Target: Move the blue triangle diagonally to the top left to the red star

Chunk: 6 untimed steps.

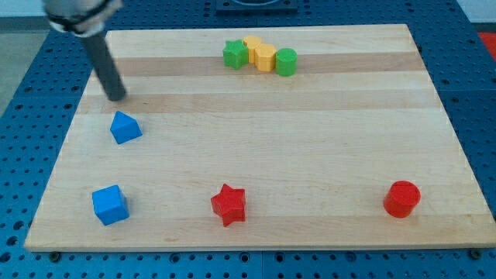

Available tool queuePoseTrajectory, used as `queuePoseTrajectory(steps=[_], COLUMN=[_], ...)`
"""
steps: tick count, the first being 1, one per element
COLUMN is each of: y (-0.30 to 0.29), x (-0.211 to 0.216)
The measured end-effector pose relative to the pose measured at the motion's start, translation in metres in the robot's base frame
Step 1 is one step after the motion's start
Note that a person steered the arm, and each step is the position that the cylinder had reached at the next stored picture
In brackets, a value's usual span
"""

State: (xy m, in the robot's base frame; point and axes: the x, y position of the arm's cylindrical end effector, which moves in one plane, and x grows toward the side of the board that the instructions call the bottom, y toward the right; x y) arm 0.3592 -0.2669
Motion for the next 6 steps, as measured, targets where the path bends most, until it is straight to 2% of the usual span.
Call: queuePoseTrajectory(steps=[1,2,4,5,6], y=[-0.038,-0.002,0.072,0.082,0.14], x=[0.003,0.051,0.067,0.07,0.098])
